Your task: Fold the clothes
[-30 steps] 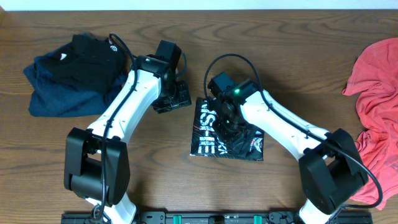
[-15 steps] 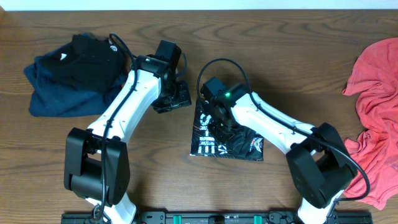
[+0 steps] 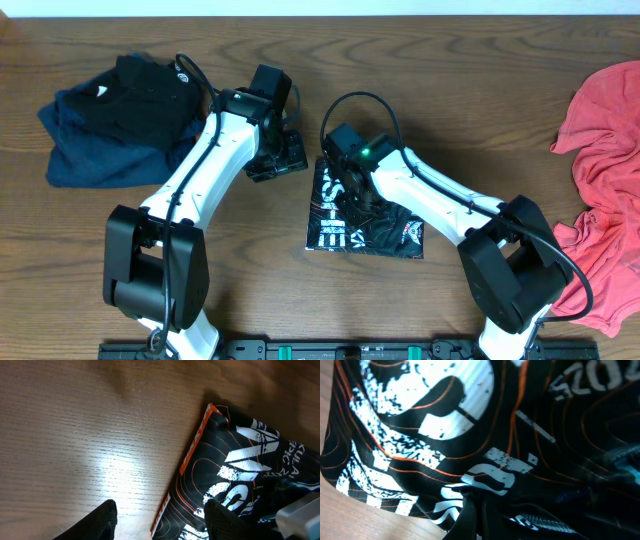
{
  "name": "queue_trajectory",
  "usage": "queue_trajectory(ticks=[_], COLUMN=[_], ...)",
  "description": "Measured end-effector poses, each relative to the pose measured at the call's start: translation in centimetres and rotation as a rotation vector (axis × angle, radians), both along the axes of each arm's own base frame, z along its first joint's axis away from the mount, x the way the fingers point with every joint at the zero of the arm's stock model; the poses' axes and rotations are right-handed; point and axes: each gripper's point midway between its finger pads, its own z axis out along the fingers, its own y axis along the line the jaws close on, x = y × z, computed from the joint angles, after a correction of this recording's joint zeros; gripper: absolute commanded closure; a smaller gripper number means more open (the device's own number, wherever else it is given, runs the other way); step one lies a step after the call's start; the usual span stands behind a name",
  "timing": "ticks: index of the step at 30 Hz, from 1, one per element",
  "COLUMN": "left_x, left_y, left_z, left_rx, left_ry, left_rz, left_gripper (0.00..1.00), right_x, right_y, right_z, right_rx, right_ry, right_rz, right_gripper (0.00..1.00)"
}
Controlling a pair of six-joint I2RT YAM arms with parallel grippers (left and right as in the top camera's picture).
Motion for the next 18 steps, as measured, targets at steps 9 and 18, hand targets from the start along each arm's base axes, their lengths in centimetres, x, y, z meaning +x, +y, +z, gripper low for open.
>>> queue_trajectory(ticks=[9, 18], left_x=[-0.1, -0.1], left_y=[0.0, 0.0], left_z=[0.0, 0.0], left_rx=[0.001, 0.001], left_ry=[0.004, 0.004], left_rz=[0.0, 0.0], left_gripper=[0.42, 0.42], right_x=[-0.4, -0.2], right_y=[-1.1, -4.5], right_z=[0.2, 2.4], right_rx=[-0.042, -0.07], right_ry=[0.018, 0.041], right_rz=[-0.072, -0.242], right_gripper=[0.99, 0.99])
